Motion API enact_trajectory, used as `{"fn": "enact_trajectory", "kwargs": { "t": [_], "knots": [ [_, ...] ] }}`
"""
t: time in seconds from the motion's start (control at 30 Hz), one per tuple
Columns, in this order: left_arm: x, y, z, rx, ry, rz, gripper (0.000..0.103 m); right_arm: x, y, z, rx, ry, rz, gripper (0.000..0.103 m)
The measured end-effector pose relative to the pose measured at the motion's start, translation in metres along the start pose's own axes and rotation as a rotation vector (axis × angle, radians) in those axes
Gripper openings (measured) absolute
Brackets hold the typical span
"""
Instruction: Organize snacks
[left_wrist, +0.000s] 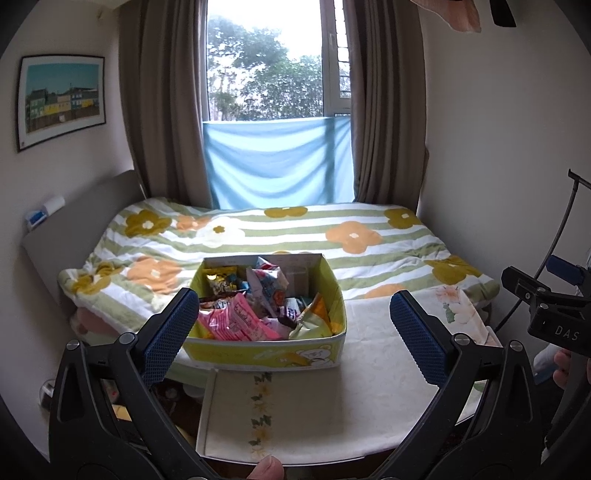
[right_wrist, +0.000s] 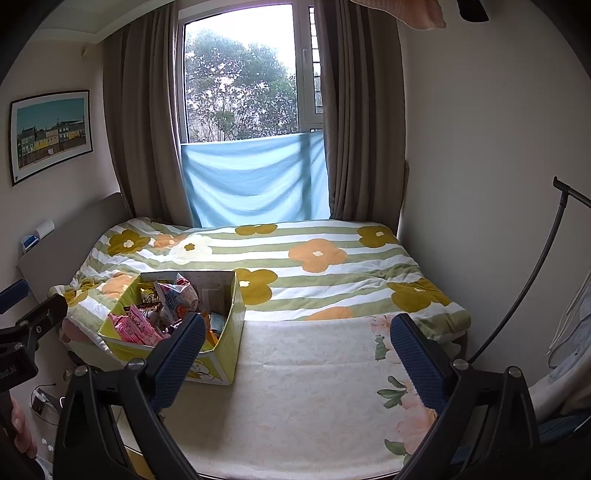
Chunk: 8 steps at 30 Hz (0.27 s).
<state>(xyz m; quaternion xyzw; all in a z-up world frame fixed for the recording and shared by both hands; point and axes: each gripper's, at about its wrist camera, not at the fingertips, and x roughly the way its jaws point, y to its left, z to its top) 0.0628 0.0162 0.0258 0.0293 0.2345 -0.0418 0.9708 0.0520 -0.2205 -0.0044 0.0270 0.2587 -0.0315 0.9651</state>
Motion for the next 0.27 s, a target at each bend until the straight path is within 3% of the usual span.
{"fn": "enact_trajectory", "kwargs": {
  "t": [0.27],
  "knots": [
    [0.009, 0.01, -0.003, -0.012, 0.003, 0.0, 0.103, 0.016, 0.005, 0.0, -0.007, 0.031, 0.0, 0.099]
  ]
}}
